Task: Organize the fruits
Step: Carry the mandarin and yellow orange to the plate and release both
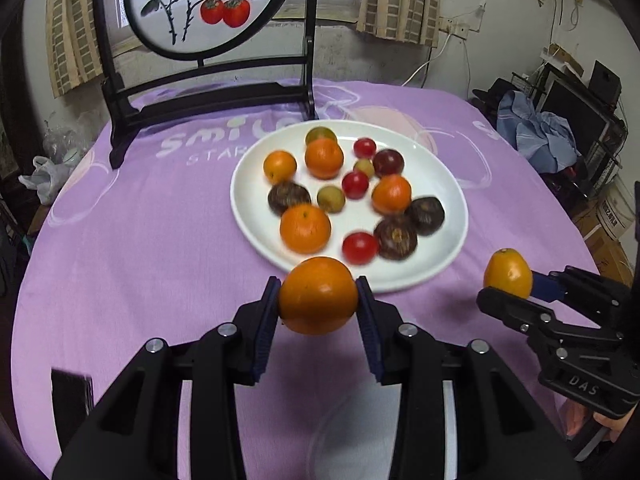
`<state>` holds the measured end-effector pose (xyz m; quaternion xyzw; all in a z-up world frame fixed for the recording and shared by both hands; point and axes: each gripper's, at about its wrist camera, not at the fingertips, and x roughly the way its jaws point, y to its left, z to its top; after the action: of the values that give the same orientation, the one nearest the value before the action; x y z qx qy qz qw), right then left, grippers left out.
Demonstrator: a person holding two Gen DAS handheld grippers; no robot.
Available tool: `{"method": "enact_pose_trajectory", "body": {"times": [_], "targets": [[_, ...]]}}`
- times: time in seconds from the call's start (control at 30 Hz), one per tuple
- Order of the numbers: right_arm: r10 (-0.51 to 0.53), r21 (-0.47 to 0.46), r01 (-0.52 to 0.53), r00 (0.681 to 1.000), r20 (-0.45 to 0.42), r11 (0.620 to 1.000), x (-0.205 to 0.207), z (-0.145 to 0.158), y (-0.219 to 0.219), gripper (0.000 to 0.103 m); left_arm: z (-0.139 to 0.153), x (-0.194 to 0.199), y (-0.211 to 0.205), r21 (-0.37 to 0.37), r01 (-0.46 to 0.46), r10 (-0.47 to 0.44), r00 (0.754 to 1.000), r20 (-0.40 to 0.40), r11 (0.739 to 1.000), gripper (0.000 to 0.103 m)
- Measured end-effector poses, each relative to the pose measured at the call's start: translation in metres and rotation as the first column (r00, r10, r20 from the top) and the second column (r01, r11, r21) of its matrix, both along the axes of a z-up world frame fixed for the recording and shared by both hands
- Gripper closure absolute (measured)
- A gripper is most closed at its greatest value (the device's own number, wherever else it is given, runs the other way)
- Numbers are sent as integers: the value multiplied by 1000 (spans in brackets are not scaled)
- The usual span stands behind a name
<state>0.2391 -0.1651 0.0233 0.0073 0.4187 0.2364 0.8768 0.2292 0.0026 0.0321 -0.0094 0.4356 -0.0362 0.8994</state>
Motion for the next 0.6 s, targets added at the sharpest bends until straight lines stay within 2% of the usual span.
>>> {"method": "enact_pose_trajectory", "body": {"times": [0.2,0.4,0.5,0.53,0.57,0.6], "targets": [[6,-16,-5,1000,25,1000,49,6,13,65,-3,57,-1,17,-36,37,999,-13,999,66],[28,11,-28,1000,-5,1000,85,-6,30,65,-22,96,5,15,-83,83,995,-49,996,66],[31,-11,-31,999,-18,999,95,-16,41,65,-29,107,9,12,-103,103,993,-53,995,66],[23,-14,-24,999,-22,1000,97,-18,42,61,-30,109,10,18,-108,109,993,-50,994,65],[11,-11,-11,1000,-25,1000,99,-19,42,51,-30,110,10,22,-112,113,992,-49,993,59],[1,-2,-1,1000,-19,1000,99,-18,40,49,-31,111,10,24,-113,115,992,-49,993,55]]}}
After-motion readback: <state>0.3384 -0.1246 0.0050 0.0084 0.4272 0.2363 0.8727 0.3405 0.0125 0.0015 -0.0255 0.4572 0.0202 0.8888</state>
